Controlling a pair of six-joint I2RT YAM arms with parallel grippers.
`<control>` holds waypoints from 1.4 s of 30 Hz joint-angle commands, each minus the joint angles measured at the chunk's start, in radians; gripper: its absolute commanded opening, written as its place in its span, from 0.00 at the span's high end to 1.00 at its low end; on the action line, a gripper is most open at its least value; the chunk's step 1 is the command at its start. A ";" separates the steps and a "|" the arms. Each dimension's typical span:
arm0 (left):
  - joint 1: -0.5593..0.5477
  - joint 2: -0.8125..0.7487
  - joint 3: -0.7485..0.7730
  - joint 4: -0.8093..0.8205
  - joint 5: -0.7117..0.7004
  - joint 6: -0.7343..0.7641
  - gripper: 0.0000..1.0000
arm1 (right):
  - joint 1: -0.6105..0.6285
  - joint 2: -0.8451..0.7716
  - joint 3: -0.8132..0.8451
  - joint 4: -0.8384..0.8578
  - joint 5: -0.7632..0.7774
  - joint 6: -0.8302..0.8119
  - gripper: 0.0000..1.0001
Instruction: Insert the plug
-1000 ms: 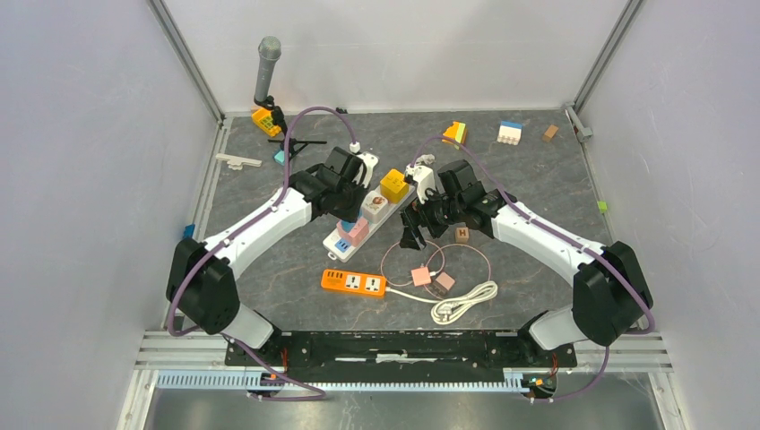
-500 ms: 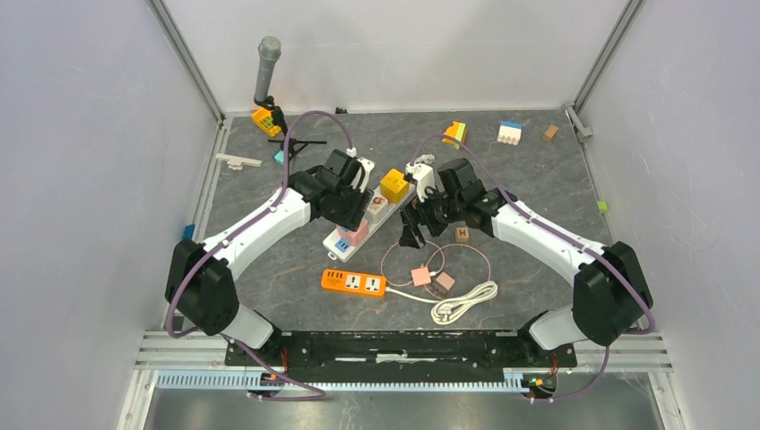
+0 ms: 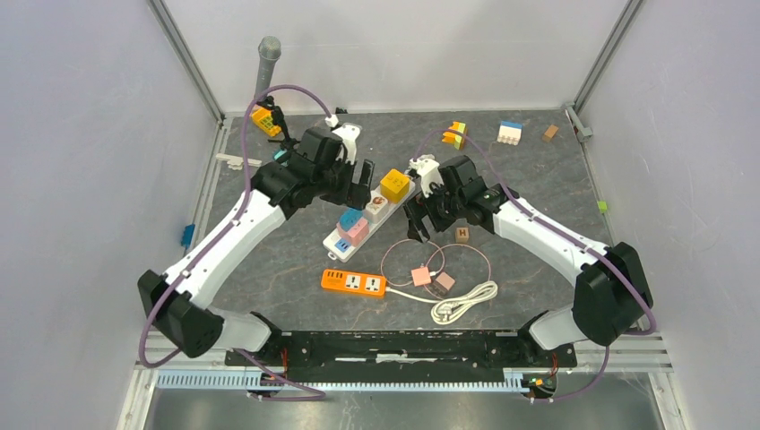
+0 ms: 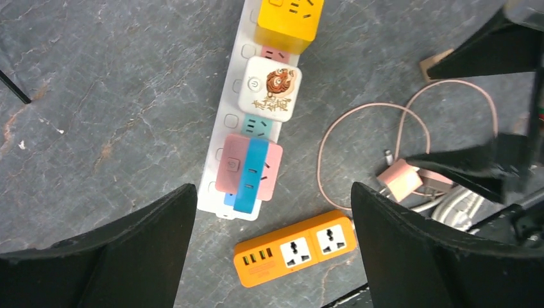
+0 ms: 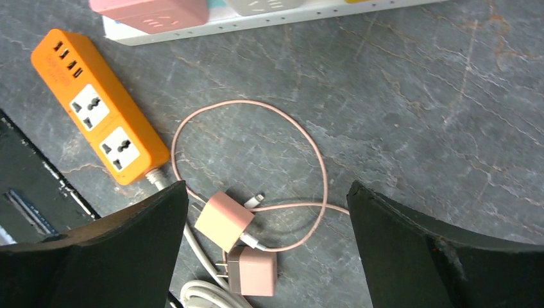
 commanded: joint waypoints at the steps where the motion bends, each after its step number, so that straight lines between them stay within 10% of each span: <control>1: 0.005 -0.083 -0.043 0.079 0.087 -0.093 0.04 | -0.016 -0.027 0.019 -0.015 0.077 0.013 0.02; 21: -0.229 -0.025 -0.225 0.188 0.276 -0.134 0.00 | -0.230 -0.073 -0.207 0.041 -0.182 0.202 0.02; 42: -0.482 0.521 0.148 0.071 0.296 -0.250 0.24 | -0.494 -0.197 -0.375 -0.010 -0.132 0.290 0.02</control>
